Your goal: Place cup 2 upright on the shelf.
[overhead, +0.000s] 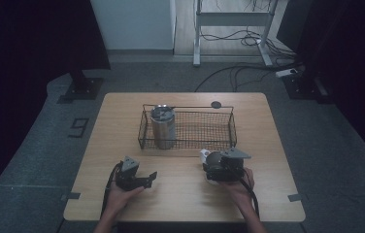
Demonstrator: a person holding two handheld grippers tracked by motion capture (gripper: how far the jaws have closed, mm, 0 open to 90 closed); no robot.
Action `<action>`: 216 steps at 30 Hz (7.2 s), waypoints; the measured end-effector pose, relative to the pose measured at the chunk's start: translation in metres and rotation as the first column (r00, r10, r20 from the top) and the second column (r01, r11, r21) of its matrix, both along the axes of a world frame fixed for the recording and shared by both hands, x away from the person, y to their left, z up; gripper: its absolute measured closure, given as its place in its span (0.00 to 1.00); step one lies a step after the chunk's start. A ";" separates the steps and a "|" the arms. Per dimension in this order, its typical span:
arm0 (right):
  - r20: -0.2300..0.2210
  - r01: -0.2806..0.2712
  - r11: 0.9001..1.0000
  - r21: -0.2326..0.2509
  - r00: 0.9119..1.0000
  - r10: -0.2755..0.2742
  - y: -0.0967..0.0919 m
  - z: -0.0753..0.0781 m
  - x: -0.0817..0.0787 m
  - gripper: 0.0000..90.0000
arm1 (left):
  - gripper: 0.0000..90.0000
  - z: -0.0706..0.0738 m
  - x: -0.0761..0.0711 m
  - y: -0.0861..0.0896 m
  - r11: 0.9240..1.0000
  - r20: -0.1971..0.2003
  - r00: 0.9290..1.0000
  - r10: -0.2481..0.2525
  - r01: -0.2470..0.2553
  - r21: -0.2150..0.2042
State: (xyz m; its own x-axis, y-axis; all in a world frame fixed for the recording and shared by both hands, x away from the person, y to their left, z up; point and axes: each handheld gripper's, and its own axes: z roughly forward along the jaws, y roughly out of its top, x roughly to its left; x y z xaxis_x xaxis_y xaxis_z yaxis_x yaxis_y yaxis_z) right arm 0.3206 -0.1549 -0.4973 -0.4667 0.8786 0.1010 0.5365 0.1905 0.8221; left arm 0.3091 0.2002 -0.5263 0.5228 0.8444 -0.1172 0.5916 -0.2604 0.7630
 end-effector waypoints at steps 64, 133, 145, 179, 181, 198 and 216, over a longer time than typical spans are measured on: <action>0.150 -0.017 0.997 0.081 0.989 0.005 -0.020 0.119 -0.016 0.06 | 0.16 0.010 -0.009 0.003 0.999 0.029 1.000 -0.009 0.010 -0.041; 0.092 0.001 0.998 0.059 0.996 -0.006 0.009 0.123 0.064 0.06 | 0.16 0.006 -0.009 0.000 1.000 0.015 1.000 -0.011 0.011 -0.019; 0.079 0.020 0.998 0.055 0.997 -0.024 0.008 0.121 0.082 0.06 | 0.16 0.006 -0.009 -0.001 1.000 0.012 1.000 -0.016 0.016 -0.020; 0.039 0.030 0.999 0.013 0.999 -0.031 0.027 0.110 0.123 0.06 | 0.16 0.006 -0.010 -0.003 0.999 0.012 1.000 -0.029 0.029 -0.025; 0.037 0.037 0.999 0.013 0.999 -0.038 0.026 0.108 0.125 0.06 | 0.16 0.005 -0.010 -0.003 0.999 0.013 1.000 -0.029 0.029 -0.024; 0.026 0.054 0.999 0.002 0.998 -0.055 0.028 0.097 0.143 0.06 | 0.16 0.002 -0.009 -0.003 0.999 0.008 1.000 -0.028 0.028 -0.017; -0.021 0.071 0.997 -0.008 0.997 -0.071 0.026 0.067 0.153 0.06 | 0.16 0.000 -0.008 -0.003 1.000 0.001 1.000 -0.024 0.024 -0.008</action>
State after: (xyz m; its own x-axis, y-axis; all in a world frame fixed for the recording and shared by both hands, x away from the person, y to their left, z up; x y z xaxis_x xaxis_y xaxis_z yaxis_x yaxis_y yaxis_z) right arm 0.4731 -0.1293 -0.4302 -0.4008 0.9103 0.1041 0.5663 0.1568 0.8092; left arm 0.3012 0.1973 -0.5259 0.5431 0.8305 -0.1236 0.5846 -0.2683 0.7657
